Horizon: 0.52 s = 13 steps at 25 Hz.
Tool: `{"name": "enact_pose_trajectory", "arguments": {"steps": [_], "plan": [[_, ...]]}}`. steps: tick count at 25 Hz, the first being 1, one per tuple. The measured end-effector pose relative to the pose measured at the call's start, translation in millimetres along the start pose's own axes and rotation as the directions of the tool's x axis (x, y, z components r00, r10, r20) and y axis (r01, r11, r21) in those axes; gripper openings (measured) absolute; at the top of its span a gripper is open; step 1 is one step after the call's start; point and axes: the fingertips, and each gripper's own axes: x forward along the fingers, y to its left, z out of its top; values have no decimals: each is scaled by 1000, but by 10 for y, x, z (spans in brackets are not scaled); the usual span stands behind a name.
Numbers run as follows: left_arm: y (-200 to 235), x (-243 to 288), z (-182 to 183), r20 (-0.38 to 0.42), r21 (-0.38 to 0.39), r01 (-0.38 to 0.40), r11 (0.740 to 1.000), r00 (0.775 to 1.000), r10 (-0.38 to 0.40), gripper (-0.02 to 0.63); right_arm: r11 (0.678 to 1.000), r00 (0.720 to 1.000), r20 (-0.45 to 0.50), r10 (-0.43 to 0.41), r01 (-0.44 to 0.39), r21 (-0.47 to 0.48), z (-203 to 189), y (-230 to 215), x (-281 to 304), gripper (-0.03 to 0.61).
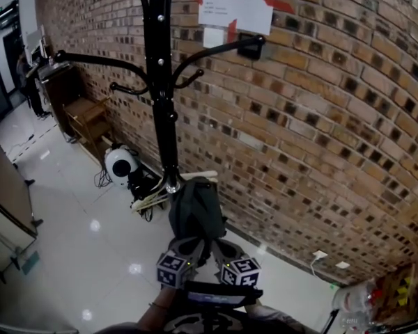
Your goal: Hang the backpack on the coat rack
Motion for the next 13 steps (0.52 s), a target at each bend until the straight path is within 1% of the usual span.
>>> {"name": "enact_pose_trajectory", "arguments": {"steps": [4,13], "plan": [[-44,21,-99,-17,0,-16,1000,1000,16,21,999,1000,-18,17,-17,-28,-51,0,-32,8],[-34,46,-12,-1,1,-29,1000,1000,29,21,998,999,-26,35,-37,-51,-49,5,20,8]]}}
